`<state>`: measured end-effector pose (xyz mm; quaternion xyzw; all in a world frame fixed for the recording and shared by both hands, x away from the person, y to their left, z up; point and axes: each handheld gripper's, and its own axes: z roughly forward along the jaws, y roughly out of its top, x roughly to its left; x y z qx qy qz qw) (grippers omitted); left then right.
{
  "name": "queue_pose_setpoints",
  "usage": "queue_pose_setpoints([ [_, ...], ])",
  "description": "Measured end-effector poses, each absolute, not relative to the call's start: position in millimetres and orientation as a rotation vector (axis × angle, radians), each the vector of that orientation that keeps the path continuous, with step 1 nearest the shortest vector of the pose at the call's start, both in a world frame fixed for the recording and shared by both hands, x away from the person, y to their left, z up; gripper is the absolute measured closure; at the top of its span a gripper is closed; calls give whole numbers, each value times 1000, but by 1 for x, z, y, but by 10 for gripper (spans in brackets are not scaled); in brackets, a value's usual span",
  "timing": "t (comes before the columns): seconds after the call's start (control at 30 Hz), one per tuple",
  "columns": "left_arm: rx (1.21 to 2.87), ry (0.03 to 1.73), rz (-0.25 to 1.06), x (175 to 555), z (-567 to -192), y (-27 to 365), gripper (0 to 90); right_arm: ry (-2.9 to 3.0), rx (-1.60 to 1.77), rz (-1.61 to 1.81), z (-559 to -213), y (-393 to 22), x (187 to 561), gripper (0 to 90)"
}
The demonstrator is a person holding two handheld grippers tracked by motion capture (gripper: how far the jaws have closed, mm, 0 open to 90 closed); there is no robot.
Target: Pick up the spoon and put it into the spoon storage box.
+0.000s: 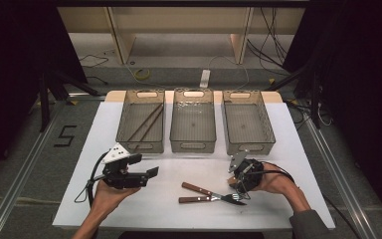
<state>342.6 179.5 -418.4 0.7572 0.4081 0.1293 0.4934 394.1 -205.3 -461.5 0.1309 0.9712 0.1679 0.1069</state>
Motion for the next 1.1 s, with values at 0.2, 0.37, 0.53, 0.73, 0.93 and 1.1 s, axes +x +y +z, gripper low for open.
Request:
queue_pose_setpoints([
  [0.2,1841,990,319,342,-419,179,188,2905,380,501,-461,-205,395,561],
  [0.37,1843,989,321,342,-419,179,191,2917,375,500,-461,-204,393,647],
  [0.53,1850,987,324,342,-419,178,192,2915,303,484,-460,-202,388,731],
  [0.73,1850,989,323,342,-419,179,192,2891,275,469,-459,-201,385,742],
  [0.93,1845,994,321,342,-419,179,192,2835,327,522,-451,-207,386,746],
  [1.1,1846,993,316,342,-419,178,191,2769,403,593,-434,-214,386,747],
])
